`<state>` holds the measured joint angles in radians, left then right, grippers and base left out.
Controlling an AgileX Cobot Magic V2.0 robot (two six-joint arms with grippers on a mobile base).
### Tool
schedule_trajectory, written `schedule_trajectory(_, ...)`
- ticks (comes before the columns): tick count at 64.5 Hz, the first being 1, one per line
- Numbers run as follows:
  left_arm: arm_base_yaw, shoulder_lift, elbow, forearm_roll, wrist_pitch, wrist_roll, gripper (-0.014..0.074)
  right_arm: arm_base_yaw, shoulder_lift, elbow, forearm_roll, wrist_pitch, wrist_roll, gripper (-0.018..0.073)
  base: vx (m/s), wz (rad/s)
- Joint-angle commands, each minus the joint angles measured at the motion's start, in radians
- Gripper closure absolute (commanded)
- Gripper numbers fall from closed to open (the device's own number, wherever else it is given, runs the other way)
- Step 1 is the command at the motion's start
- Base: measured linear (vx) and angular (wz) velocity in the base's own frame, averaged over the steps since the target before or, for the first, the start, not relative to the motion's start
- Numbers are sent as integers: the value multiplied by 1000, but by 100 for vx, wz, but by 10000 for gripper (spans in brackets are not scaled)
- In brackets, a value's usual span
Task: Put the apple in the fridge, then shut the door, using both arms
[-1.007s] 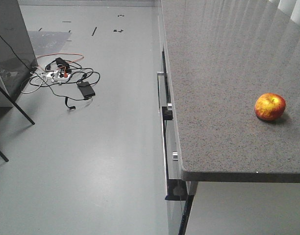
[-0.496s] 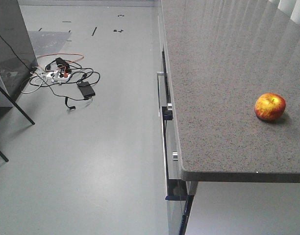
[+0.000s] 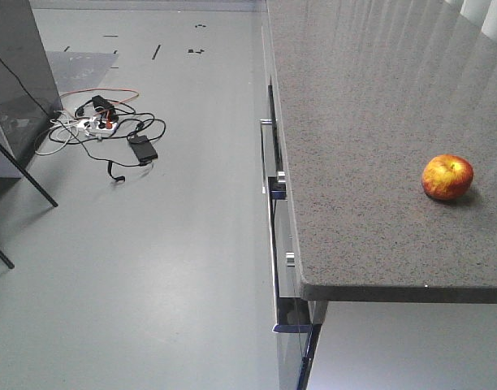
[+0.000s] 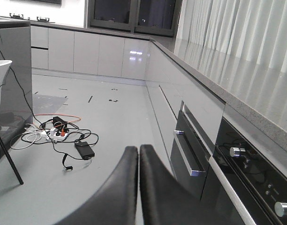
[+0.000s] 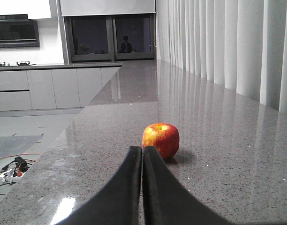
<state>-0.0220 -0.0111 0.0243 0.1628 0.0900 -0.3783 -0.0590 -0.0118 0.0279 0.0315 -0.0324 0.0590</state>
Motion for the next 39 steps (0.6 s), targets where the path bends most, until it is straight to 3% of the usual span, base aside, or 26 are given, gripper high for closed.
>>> schedule_trajectory(1, 2, -15, -18, -6, -67, -2, 603, -2, -8, 3, 36, -83, 0, 562, 0, 0)
schedule_trajectory(8, 2, -15, -18, -6, -67, -2, 603, -2, -8, 3, 127, -82, -2, 562, 0, 0)
schedule_trajectory(16, 2, -15, -18, -6, -67, -2, 603, -2, 0, -42, 125, -26, -8, 562, 0, 0)
schedule_trajectory(29, 2, -15, -18, -6, -67, -2, 603, -2, 88, -291, 98, 226, -74, 559, 0, 0)
schedule_trajectory(39, 2, -15, -18, -6, -67, -2, 603, -2, 220, -472, 129, 333, -137, 505, 0, 0)
